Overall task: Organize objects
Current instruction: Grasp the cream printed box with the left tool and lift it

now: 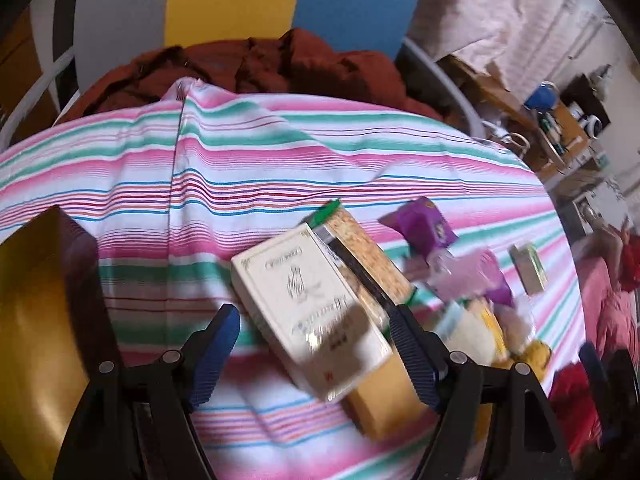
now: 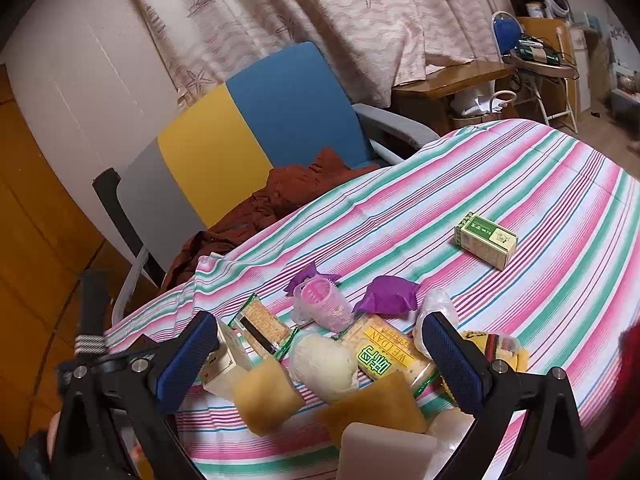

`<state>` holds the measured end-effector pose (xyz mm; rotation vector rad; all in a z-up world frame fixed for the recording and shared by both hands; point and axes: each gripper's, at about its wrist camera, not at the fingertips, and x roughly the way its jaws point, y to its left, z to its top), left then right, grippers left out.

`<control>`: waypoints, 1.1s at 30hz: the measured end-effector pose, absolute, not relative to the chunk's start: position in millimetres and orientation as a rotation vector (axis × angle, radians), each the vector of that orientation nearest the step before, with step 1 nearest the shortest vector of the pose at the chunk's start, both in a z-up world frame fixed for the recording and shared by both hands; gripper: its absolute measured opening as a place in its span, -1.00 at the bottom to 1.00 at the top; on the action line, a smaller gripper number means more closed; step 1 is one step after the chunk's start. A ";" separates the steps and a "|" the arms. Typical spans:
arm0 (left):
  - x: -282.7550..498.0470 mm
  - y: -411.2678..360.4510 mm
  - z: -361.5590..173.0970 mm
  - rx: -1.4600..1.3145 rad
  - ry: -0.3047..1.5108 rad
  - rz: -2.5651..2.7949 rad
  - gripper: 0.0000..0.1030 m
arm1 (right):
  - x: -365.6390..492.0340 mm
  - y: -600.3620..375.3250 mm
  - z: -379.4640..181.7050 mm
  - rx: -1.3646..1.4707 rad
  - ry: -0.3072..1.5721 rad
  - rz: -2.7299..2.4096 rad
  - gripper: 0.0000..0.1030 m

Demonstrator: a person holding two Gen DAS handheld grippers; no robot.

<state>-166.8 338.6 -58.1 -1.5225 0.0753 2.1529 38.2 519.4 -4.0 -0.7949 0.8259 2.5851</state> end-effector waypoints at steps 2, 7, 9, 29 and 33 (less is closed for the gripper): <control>-173.2 342.5 -63.5 -1.551 0.053 2.155 0.54 | 37.9 521.2 -4.8 -0.796 0.838 2.581 1.00; -181.2 351.6 -79.2 -1.586 0.081 2.177 0.43 | 37.8 524.0 -6.7 -0.806 0.848 2.564 1.00; -182.0 348.1 -87.7 -1.606 0.067 2.164 0.41 | 38.2 525.0 -7.2 -0.805 0.853 2.558 1.00; -109.0 315.9 -42.7 -1.221 0.240 2.166 0.00 | 41.4 539.2 -16.9 -0.827 0.923 2.469 1.00; -87.1 289.2 -19.6 -1.132 0.196 2.185 0.00 | 42.4 540.7 -19.7 -0.848 0.935 2.434 1.00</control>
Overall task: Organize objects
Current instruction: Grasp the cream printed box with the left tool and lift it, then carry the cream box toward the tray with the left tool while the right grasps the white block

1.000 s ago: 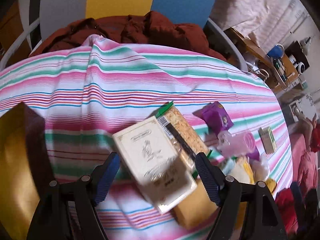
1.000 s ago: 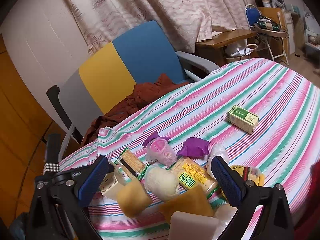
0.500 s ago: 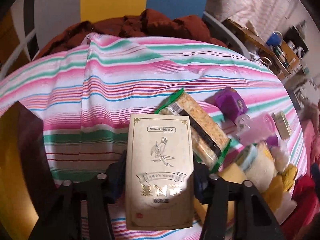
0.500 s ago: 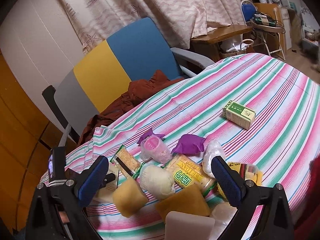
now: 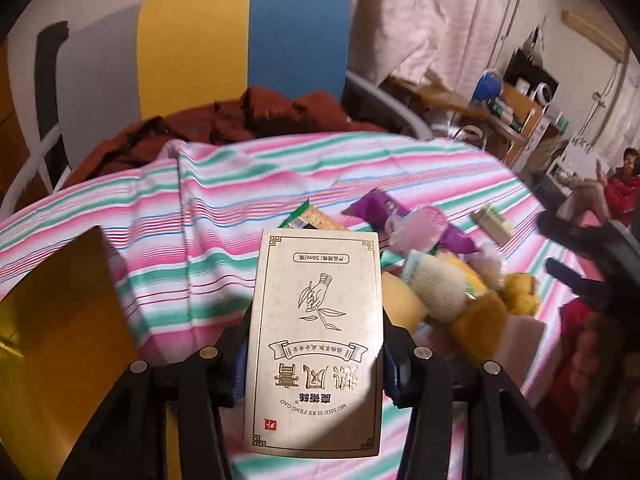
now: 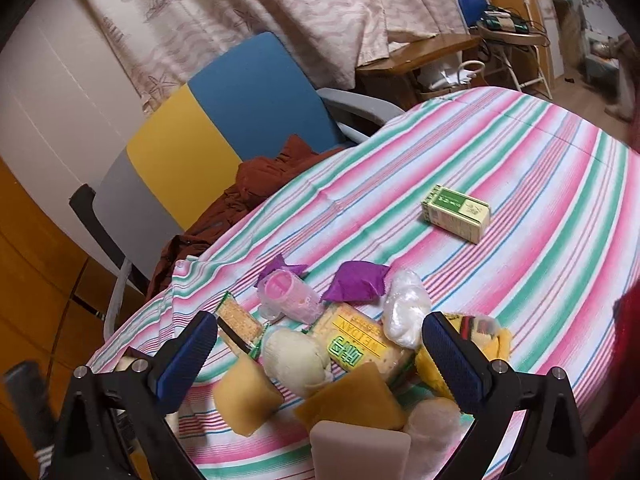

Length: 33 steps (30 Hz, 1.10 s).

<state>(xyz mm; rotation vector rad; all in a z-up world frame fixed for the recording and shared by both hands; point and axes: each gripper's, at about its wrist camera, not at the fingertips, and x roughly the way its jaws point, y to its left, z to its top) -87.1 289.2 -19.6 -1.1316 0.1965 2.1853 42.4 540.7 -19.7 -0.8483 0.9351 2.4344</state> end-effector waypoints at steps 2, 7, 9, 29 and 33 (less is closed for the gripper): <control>-80.9 275.2 -12.3 -1.113 0.167 2.190 0.00 | 45.2 538.7 -18.9 -0.868 0.938 2.418 1.00; -64.5 234.5 5.3 -1.047 0.124 2.216 0.00 | 60.5 519.7 -14.0 -0.974 0.893 2.376 1.00; -61.3 220.4 8.6 -1.031 0.102 2.230 0.00 | 63.2 508.5 -16.0 -1.054 0.873 2.347 0.98; -51.5 109.6 -2.5 -1.070 -0.058 2.351 0.01 | 54.4 471.2 -53.0 -1.281 0.601 2.143 0.07; -50.7 88.2 -8.1 -1.091 -0.067 2.392 0.01 | 63.8 468.0 -38.5 -1.219 0.602 2.196 0.07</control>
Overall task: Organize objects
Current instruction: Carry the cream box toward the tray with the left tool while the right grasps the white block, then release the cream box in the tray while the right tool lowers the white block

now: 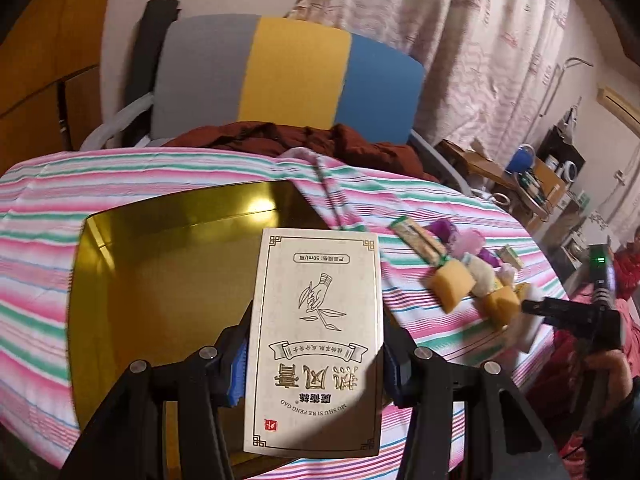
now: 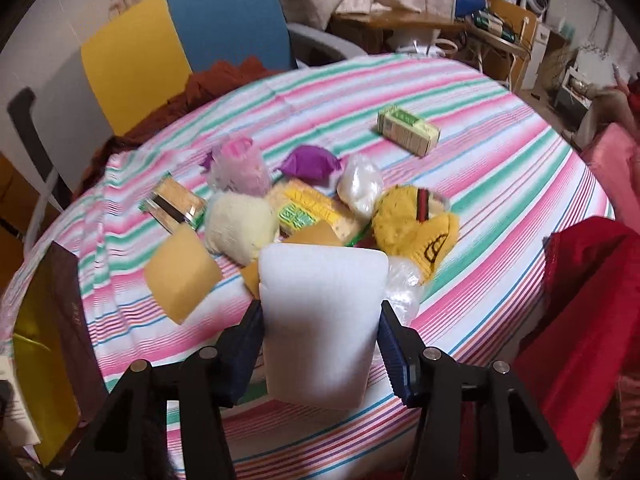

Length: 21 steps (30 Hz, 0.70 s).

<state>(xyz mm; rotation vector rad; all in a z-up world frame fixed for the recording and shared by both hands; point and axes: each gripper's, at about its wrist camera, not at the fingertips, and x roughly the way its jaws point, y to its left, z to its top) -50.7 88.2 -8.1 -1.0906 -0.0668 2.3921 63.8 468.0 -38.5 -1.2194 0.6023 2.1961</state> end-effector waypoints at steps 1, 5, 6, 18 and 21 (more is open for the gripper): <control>-50.4 81.9 -9.4 -1.096 -0.070 2.407 0.01 | 66.4 465.6 -32.1 -1.196 0.608 2.230 0.08; -50.8 55.4 -13.7 -1.127 -0.100 2.472 0.01 | 63.6 446.2 -7.4 -1.129 0.575 2.367 0.08; -50.6 48.5 -14.2 -1.133 -0.108 2.491 0.01 | 59.3 438.0 -0.8 -1.125 0.569 2.415 0.08; -52.5 -14.8 -35.2 -1.273 -0.170 2.673 0.02 | -30.0 276.4 18.4 -1.379 0.406 2.927 0.09; -52.0 -23.9 -37.9 -1.299 -0.185 2.702 0.02 | -53.3 238.4 0.2 -1.510 0.377 2.948 0.10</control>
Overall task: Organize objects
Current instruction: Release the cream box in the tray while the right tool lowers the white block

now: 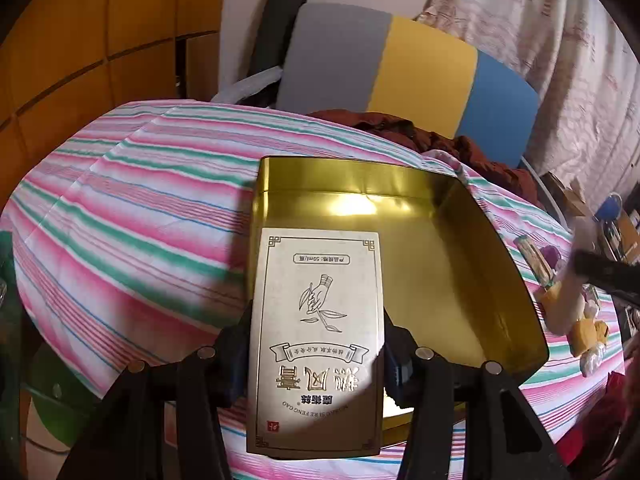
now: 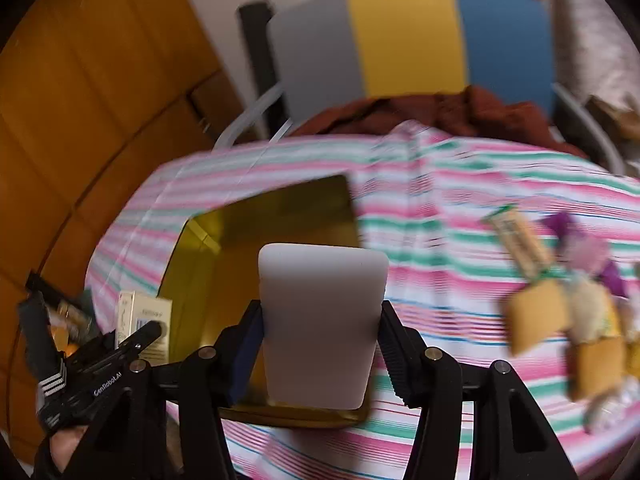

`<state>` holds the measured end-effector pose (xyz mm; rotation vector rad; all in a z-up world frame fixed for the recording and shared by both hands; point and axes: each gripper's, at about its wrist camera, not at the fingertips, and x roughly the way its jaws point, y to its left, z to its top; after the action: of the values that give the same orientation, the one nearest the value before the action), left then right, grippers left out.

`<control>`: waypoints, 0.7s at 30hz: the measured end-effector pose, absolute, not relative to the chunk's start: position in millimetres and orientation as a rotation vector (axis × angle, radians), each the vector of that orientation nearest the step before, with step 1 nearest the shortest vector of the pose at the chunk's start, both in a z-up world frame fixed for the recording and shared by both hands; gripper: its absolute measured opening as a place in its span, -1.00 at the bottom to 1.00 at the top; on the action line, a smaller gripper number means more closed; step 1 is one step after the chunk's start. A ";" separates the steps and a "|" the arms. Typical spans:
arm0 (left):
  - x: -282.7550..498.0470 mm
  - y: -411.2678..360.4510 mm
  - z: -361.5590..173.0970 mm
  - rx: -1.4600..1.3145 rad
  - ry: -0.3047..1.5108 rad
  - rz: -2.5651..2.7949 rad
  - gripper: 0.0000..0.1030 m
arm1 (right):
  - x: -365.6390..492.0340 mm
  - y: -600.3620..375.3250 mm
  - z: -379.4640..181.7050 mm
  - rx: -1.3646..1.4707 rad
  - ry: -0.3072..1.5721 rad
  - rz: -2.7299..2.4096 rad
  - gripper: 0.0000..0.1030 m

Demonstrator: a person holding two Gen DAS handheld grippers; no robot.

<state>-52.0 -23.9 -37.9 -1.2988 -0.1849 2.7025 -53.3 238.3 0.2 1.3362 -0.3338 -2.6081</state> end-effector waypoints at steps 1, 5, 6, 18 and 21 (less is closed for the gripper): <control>-50.9 -26.6 -37.2 -1.302 -0.186 2.717 0.03 | -58.8 227.4 -6.6 1.357 -0.324 -2.568 0.13; -45.2 -39.4 -35.9 -1.309 -0.190 2.759 0.18 | -80.6 179.0 -35.1 1.438 -0.383 -2.351 0.41; -44.6 -42.9 -35.5 -1.310 -0.200 2.762 0.19 | -79.0 173.2 -38.8 1.452 -0.385 -2.338 0.42; -38.0 -54.9 -23.4 -1.259 -0.251 2.801 0.18 | -67.9 171.7 -54.1 1.490 -0.374 -2.315 0.58; -37.3 -59.7 -19.3 -1.249 -0.270 2.815 0.18 | -70.4 161.5 -60.5 1.502 -0.354 -2.295 0.59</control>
<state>-37.3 -59.7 -19.3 -1.2491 -0.2702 2.8151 -70.4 161.5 -60.5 1.5020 -0.3536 -2.2947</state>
